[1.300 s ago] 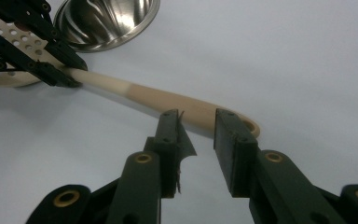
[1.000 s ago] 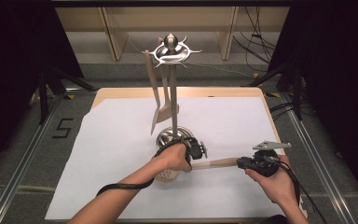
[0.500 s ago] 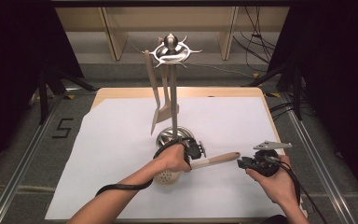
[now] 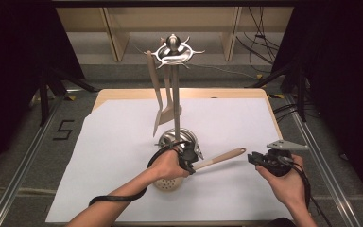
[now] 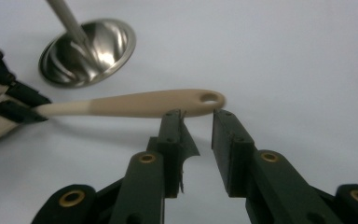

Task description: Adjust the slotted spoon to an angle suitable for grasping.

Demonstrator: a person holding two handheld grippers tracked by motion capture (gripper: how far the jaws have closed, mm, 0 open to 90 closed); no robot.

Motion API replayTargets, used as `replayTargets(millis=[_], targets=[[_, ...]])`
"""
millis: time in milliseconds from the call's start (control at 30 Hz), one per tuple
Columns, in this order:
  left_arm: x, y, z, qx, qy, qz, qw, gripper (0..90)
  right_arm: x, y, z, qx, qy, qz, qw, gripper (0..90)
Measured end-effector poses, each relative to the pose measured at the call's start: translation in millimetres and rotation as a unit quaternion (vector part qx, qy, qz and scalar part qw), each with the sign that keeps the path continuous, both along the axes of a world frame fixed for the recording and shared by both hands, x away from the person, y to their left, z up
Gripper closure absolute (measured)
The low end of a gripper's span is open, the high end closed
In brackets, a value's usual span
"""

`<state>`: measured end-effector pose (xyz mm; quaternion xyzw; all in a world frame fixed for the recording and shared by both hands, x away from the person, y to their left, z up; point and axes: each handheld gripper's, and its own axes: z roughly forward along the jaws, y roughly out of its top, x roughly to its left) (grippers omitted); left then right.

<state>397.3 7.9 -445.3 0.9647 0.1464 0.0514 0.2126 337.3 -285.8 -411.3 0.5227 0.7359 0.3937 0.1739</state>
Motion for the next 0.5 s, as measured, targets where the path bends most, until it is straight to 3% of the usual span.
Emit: replayTargets(millis=[67,100,133,233,267,333,367,400,433,467,500], targets=[[-1.7,5.2,2.9,-0.009,-0.007,0.005,0.9999,78.3,0.8,-8.0,3.4,-0.004,-0.016,-0.01,0.9998,73.7],[-3.4,7.4,3.7,-0.02,-0.007,0.016,0.9996,78.3,-1.2,-8.0,5.1,0.007,-0.009,-0.028,0.9996,73.7],[-4.5,9.9,5.0,-0.029,-0.008,0.025,0.9992,78.3,1.1,-13.0,4.3,0.001,-0.023,-0.015,0.9996,73.7],[-6.2,17.5,10.0,-0.052,-0.013,0.043,0.9976,78.3,0.0,-15.7,4.7,-0.007,-0.012,-0.021,0.9997,73.7],[-6.3,19.9,12.4,-0.056,-0.019,0.04,0.9974,78.3,-0.4,-12.4,2.6,0.007,-0.012,-0.03,0.9995,73.7],[-9.9,23.3,15.1,-0.078,-0.02,0.053,0.9954,78.3,0.7,-13.6,1.3,-0.01,-0.017,-0.021,0.9996,73.6],[-11.5,25.5,17.0,-0.089,-0.02,0.05,0.9946,78.3,-0.5,-10.1,0.9,0.003,-0.002,-0.031,0.9995,73.5],[-13.2,28.1,19.8,-0.092,-0.016,0.049,0.9945,78.3,1.2,-11.6,-0.2,-0.006,-0.008,-0.02,0.9998,73.5],[-15.5,30.9,22.0,-0.098,-0.02,0.05,0.9937,78.3,2.1,-11.5,-1.4,-0.002,-0.01,-0.013,0.9999,73.4],[-16.4,34.0,24.9,-0.1,-0.029,0.04,0.9938,78.3,1.2,-11.8,-0.3,-0.013,-0.004,-0.013,0.9998,73.4],[-19.6,36.5,26.6,-0.111,-0.027,0.044,0.9925,78.3,0.4,-7.0,-1.8,0.009,0.005,-0.026,0.9996,73.4]])
